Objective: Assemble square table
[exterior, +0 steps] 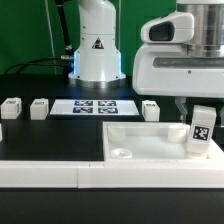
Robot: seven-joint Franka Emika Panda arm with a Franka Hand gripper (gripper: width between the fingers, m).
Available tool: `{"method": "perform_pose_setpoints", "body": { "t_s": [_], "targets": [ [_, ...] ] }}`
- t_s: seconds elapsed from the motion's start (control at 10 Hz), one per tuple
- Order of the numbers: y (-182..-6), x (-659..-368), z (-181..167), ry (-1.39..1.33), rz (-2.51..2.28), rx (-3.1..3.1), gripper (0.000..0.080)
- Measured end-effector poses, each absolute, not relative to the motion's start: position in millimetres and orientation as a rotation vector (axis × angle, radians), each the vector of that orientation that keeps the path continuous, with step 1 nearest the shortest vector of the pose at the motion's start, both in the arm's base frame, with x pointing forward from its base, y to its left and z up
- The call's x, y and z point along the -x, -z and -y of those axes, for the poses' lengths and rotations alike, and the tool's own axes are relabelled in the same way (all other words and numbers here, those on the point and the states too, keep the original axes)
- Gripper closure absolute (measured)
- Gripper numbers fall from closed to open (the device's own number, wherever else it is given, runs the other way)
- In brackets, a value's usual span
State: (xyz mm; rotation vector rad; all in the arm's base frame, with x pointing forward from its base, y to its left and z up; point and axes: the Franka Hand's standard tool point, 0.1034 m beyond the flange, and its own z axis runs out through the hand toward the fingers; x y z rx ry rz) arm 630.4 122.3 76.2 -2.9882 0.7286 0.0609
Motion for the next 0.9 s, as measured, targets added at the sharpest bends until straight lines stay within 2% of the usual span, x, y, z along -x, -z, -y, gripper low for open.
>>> {"method": "perform_pose_setpoints", "body": {
  "t_s": [0.5, 0.9],
  "targets": [
    [-76.0, -630.4, -122.0, -0.094, -1.251, 2.799, 0.0504],
    [-73.4, -630.3, -133.1, -0.096, -1.958, 2.369, 0.0505]
  ]
}}
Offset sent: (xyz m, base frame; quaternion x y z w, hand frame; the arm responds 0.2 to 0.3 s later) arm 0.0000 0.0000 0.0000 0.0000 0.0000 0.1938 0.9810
